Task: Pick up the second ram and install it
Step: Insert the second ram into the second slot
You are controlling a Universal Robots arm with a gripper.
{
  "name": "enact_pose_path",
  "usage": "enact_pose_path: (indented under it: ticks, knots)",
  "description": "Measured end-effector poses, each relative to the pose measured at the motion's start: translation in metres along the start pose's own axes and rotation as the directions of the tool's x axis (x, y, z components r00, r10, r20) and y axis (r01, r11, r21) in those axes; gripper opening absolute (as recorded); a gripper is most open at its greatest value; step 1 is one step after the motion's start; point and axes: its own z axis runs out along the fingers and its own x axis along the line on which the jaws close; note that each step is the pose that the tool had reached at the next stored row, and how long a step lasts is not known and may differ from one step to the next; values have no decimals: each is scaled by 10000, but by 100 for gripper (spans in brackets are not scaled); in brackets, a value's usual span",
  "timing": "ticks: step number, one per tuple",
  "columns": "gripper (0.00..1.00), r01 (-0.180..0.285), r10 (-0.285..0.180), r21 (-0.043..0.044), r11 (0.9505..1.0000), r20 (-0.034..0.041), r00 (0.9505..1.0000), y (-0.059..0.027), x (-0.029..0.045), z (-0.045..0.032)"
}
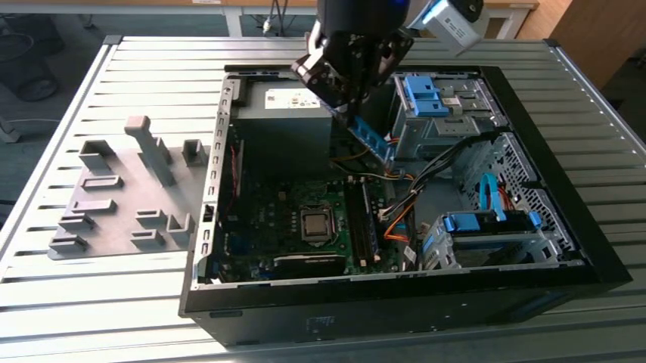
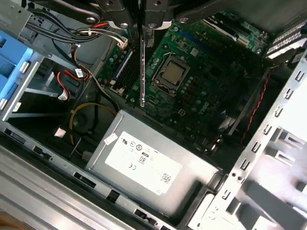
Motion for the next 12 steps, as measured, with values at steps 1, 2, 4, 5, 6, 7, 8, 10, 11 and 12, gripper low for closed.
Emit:
enact_pose_path:
  ticks: [1, 2, 4, 5, 6, 7, 8, 10, 11, 12]
  knots:
    - [14, -138, 138, 2, 9999, 2, 9999, 0, 0, 1]
    - [14, -281, 281, 5, 9996, 4, 9996, 0, 0, 2]
    - [14, -824, 824, 31, 9966, 5, 9966, 0, -2, 6]
    - [14, -1105, 1105, 43, 9939, 5, 9939, 1, -4, 11]
    - [14, -1260, 1260, 47, 9920, 7, 9920, 1, -4, 14]
    - [14, -1422, 1422, 50, 9898, 9, 9898, 1, -4, 18]
    - [14, -1601, 1601, 54, 9871, 11, 9871, 1, -4, 23]
    - [14, -1953, 1953, 58, 9807, 18, 9807, 1, -4, 36]
    - [14, -2131, 2131, 61, 9770, 21, 9770, 1, -3, 42]
    - [14, -2304, 2304, 63, 9731, 25, 9731, 1, -3, 49]
